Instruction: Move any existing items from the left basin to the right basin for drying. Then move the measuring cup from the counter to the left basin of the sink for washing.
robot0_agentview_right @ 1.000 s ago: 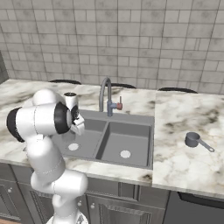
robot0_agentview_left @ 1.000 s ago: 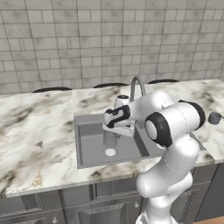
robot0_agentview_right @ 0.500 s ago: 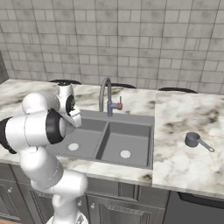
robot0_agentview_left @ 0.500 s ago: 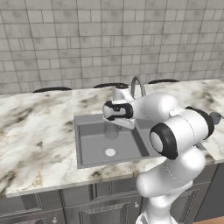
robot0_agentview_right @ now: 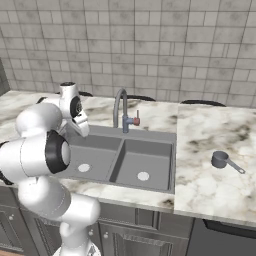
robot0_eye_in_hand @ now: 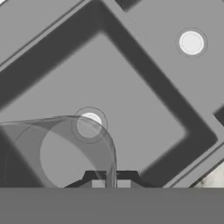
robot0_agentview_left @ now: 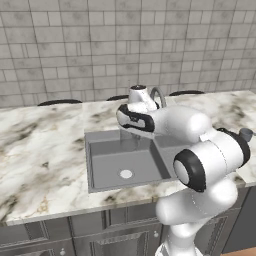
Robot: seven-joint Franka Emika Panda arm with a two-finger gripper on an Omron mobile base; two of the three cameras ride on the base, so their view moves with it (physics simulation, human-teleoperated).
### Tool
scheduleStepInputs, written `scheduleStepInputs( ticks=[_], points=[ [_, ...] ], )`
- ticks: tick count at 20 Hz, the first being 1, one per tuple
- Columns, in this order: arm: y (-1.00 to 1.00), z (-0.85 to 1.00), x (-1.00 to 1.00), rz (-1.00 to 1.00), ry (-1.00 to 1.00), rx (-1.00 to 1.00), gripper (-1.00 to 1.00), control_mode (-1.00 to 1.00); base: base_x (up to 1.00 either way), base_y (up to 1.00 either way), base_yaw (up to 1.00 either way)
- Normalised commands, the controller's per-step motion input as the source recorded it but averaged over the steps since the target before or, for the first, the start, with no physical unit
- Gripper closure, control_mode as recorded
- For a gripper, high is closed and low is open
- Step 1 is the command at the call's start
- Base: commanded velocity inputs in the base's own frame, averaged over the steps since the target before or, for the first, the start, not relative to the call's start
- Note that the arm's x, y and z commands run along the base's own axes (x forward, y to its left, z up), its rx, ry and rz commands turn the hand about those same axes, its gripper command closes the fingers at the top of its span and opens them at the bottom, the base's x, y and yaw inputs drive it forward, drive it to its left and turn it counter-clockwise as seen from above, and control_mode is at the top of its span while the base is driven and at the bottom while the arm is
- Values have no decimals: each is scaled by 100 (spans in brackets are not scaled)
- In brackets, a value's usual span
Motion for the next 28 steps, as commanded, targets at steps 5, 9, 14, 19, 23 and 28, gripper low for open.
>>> scheduleStepInputs(
  ticks=[5, 9, 14, 19, 23, 28],
  points=[
    [-14, 36, -31, -5, 0, 0, 100, -100, 0, 0, 0],
    [-21, 29, -36, -6, 0, 0, 100, -100, 0, 0, 0],
    [-29, 25, -39, -6, 0, 0, 100, -100, 0, 0, 0],
    [-34, 18, -41, -6, 0, 0, 100, -100, 0, 0, 0],
    [-41, 9, -39, -5, 0, 0, 100, -100, 0, 0, 0],
    [-49, 2, -31, -1, 0, 1, 100, -100, 0, 0, 0]
  ],
)
